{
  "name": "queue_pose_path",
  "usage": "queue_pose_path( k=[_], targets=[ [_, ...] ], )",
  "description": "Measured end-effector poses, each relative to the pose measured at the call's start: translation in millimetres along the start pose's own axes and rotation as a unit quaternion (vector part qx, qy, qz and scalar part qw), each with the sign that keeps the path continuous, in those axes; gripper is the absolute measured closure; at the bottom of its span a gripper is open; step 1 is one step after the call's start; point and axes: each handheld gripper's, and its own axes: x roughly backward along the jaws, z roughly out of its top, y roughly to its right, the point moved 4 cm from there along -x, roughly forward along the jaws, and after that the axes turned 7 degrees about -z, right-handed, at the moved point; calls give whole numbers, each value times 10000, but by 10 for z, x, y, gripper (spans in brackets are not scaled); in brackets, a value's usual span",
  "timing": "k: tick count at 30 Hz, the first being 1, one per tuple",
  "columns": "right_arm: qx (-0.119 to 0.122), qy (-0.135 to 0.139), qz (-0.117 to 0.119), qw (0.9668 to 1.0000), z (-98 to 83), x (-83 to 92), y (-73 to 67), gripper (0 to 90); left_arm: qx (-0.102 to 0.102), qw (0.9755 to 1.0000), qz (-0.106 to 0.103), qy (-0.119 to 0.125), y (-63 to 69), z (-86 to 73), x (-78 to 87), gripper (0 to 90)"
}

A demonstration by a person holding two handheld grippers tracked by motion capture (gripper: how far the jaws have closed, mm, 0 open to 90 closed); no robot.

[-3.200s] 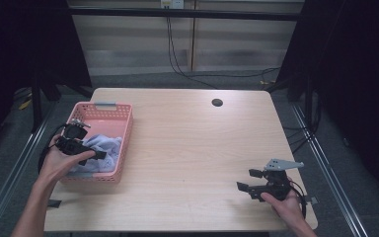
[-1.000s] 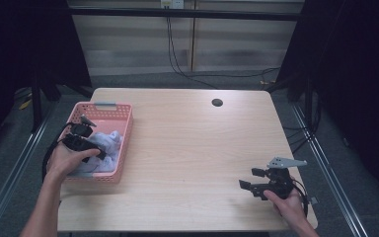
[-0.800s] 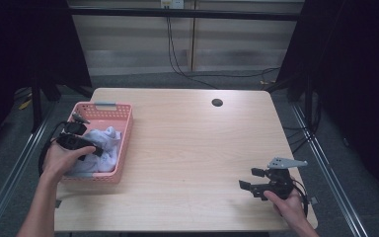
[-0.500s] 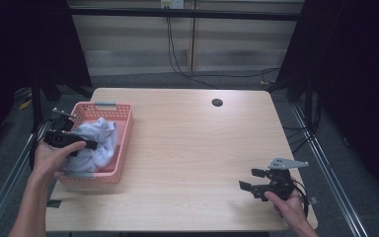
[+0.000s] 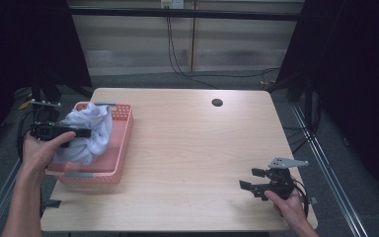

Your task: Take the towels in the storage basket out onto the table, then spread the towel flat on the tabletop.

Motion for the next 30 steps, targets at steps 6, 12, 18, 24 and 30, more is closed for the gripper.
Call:
queue_pose_path(
  k=[6,12,18,24,30],
  targets=[
    [-30,-54,-14,10000,-5,-29,11,219,-234,9996,106,74,93,99,45,310],
    [-24,9,-87,10000,0,-2,44,212,-338,9993,63,163,181,122,81,305],
    [5,19,-51,10000,-7,23,30,214,-291,9992,66,274,240,132,154,305],
    [4,21,-57,10000,-8,36,29,217,-475,9984,32,308,347,163,181,305],
    [-20,-4,-63,10000,10,-3,45,217,-663,9971,-8,361,499,192,148,307]
  ],
)
